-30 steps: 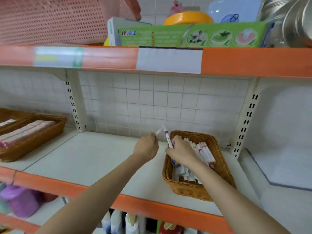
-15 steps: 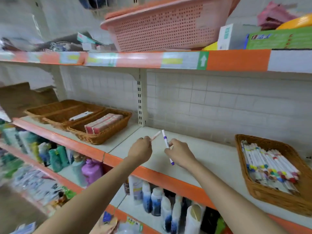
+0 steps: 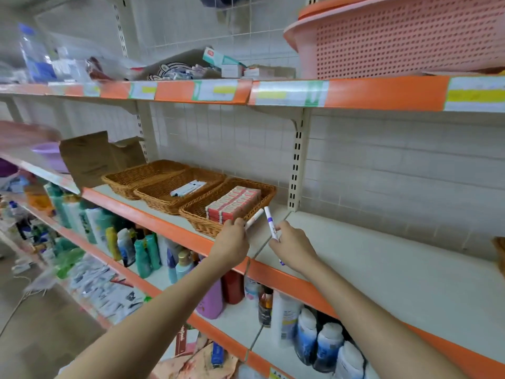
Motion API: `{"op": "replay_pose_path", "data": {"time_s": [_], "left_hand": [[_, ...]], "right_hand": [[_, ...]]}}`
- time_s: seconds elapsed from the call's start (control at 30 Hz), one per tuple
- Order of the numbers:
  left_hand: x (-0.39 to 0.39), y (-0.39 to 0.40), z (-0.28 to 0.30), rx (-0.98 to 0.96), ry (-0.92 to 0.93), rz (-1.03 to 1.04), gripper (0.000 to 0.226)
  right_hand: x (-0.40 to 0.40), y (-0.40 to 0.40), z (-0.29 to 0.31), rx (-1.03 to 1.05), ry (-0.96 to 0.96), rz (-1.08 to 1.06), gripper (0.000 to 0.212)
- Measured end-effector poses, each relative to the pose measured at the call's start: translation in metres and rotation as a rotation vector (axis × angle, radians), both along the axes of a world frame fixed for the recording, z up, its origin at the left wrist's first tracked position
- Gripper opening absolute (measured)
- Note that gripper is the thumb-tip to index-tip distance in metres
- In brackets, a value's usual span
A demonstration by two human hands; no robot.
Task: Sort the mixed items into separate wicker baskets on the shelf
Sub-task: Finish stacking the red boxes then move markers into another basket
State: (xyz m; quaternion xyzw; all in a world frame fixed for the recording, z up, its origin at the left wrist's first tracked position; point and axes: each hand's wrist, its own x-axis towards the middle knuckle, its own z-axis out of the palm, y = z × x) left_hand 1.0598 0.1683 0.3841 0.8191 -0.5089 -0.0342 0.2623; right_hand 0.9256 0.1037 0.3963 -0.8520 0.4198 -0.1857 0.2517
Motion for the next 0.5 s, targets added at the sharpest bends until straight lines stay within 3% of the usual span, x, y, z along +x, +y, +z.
{"op": "replay_pose_path", "data": {"time_s": [0.5], "left_hand": [[0.144, -0.056, 0.025, -0.071, -0.013, 0.163, 0.028]], "right_hand": [[0.153, -0.079, 0.015, -0.066, -0.039, 0.114, 0.033]]}}
